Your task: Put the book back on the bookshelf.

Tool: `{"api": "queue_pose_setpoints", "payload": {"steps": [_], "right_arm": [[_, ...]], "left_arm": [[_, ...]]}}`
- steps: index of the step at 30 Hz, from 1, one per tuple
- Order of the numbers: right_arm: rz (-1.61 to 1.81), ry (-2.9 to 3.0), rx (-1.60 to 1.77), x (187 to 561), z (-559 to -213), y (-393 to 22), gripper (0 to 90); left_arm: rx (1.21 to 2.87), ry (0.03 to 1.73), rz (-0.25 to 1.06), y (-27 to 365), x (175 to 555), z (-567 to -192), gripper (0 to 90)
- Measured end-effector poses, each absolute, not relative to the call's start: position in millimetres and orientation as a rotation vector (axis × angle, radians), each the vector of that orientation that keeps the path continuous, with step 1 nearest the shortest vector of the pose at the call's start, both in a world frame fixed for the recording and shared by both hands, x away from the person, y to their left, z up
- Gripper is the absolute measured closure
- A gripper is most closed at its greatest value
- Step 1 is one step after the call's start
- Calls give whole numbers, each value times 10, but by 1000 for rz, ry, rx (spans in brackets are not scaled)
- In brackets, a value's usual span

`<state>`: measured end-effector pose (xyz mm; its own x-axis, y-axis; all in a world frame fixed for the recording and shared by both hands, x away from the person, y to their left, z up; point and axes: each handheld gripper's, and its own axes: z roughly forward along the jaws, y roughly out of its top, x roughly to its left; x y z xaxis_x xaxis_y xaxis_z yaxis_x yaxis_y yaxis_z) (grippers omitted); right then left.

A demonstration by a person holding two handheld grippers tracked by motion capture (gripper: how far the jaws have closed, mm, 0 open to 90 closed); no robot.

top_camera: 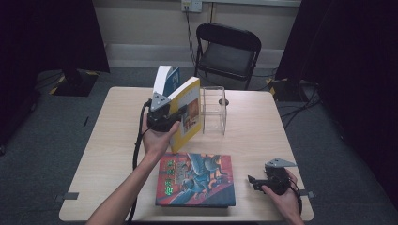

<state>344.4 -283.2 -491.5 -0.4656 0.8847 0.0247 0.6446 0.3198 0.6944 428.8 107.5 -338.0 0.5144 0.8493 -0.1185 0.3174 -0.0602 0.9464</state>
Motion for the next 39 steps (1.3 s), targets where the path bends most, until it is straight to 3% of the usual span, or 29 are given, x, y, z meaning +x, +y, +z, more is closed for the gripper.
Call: {"api": "queue_pose_setpoints", "payload": {"steps": [25,39], "right_arm": [[938,2166,1336,3411,-4995,-2827,123],[939,2166,1335,3410,-4996,-2827,123]], "left_arm": [[1655,1122,712,662,4788,-3744,758],[1632,1088,732,679,4695,-3963,749]]}}
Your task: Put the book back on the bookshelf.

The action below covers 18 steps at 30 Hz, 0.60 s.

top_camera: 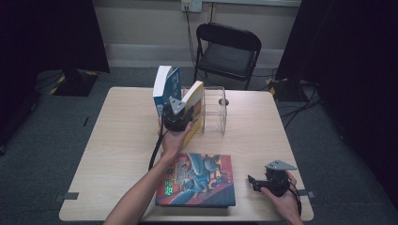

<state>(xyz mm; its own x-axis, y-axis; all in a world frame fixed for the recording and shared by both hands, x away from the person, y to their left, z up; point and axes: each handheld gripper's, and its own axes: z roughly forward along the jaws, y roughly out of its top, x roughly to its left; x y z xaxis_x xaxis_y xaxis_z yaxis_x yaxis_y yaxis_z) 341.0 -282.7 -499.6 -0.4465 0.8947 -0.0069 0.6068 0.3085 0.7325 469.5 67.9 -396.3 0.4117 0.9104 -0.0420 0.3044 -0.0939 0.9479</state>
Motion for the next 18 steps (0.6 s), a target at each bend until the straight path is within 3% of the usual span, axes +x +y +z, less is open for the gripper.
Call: {"api": "queue_pose_setpoints", "payload": {"steps": [11,18], "right_arm": [[939,2166,1336,3410,-4996,-2827,123],[939,2166,1335,3410,-4996,-2827,123]], "left_arm": [[1687,1066,667,712,4544,-3932,697],[1702,1049,644,769,4481,-3744,617]]}}
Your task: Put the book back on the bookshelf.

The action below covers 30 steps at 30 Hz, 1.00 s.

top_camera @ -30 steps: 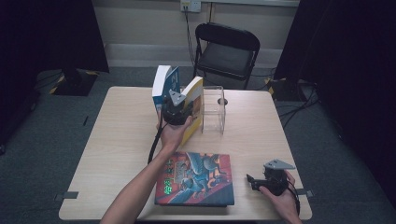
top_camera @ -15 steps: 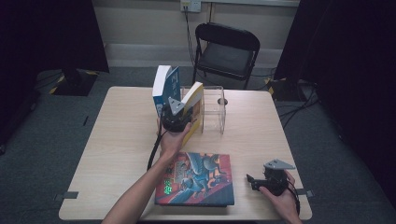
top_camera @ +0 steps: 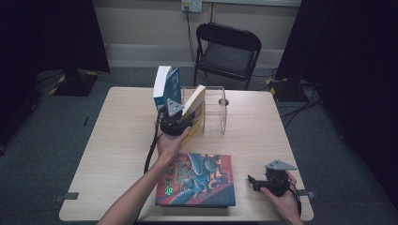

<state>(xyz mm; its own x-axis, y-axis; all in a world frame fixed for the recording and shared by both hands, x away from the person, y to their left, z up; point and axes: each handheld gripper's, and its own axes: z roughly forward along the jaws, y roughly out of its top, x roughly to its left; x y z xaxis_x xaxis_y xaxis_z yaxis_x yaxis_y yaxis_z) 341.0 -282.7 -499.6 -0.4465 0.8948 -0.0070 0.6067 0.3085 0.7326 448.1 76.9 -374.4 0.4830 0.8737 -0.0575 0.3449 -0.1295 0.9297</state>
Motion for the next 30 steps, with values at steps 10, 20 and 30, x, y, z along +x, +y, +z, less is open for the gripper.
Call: {"api": "queue_pose_setpoints", "payload": {"steps": [10,20,30], "right_arm": [[939,2166,1337,3410,-4996,-2827,124],[939,2166,1336,3410,-4996,-2827,124],[939,2164,1337,3409,-4996,-2826,124]], "left_arm": [[1840,1038,517,815,4559,-3319,597],[2135,1190,236,699,4938,-2971,619],[2355,1340,137,523,5191,-2970,650]]}}
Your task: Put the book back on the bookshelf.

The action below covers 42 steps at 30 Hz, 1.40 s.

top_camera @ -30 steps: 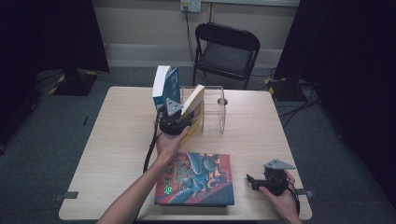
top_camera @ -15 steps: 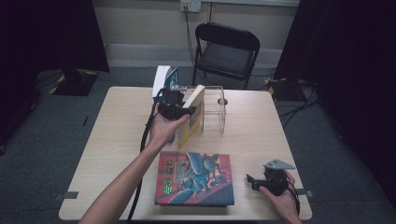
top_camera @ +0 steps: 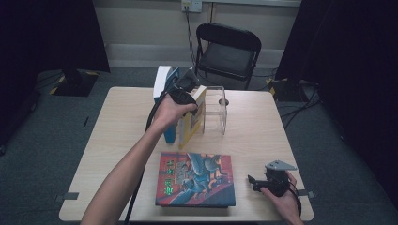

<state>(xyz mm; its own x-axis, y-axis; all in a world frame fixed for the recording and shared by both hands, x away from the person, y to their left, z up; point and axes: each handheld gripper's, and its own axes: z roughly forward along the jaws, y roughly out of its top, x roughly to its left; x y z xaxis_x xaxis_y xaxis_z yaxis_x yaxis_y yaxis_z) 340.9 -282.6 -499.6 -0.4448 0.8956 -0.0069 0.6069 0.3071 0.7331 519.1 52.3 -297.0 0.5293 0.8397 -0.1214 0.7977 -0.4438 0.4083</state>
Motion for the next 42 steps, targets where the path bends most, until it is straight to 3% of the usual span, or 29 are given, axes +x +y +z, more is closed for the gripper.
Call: {"api": "queue_pose_setpoints", "payload": {"steps": [3,8,27,39,42], "right_arm": [[939,2164,1337,3409,-4996,-2826,124],[938,2164,1338,3409,-4996,-2826,124],[939,2164,1337,3410,-4996,-2827,124],[940,2165,1338,3408,-4995,-2825,127],[939,2165,1339,3407,-4995,-2825,127]], "left_arm": [[2401,1387,119,474,5222,-2988,657],[2440,1427,235,436,5220,-2955,755],[2154,1589,240,545,5584,-2942,757],[2083,1541,312,554,5580,-3058,749],[2084,1496,292,564,5544,-3060,713]]}}
